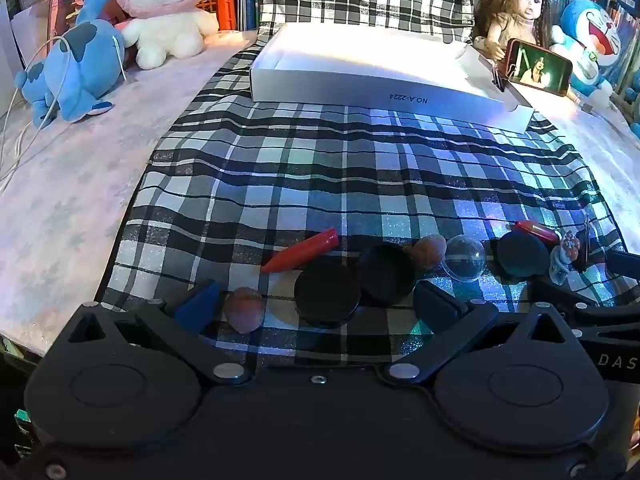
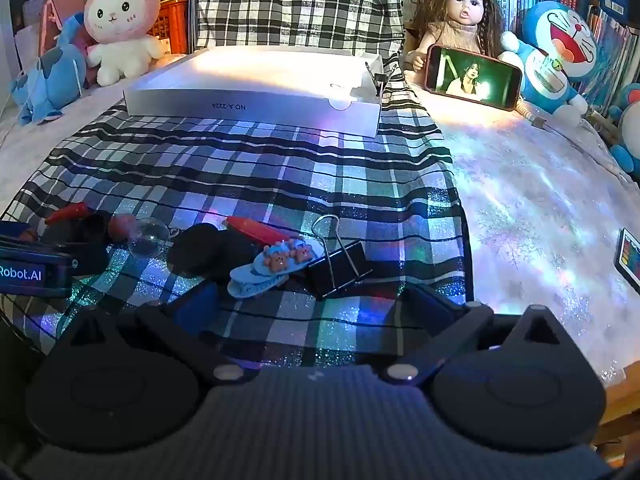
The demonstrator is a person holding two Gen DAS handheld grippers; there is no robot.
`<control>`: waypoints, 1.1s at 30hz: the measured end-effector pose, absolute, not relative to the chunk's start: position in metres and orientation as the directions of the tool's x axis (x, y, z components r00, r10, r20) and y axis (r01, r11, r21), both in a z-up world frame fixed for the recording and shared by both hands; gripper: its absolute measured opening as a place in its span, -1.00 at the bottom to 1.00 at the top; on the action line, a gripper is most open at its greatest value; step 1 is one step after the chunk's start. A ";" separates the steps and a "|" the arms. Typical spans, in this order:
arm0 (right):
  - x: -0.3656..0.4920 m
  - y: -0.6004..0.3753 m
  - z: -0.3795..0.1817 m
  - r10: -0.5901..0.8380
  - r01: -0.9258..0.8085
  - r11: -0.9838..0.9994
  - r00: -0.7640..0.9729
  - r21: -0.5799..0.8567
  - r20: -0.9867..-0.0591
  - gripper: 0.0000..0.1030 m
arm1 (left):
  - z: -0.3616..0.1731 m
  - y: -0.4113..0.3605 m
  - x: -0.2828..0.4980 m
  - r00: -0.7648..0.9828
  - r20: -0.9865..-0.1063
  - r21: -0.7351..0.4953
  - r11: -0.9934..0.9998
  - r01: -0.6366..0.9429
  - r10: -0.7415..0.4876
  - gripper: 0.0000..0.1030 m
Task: Organize rigid objects
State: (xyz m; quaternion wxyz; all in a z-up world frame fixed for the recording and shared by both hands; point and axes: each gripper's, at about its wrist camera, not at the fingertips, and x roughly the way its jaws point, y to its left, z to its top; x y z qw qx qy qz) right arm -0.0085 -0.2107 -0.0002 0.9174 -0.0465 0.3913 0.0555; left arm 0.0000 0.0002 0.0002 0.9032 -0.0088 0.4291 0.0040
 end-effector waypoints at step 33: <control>-0.009 -0.211 -0.001 0.069 -0.137 0.990 0.686 -0.035 -0.725 1.00 | 0.004 0.000 0.000 0.613 -0.790 0.002 1.000 -0.013 0.010 1.00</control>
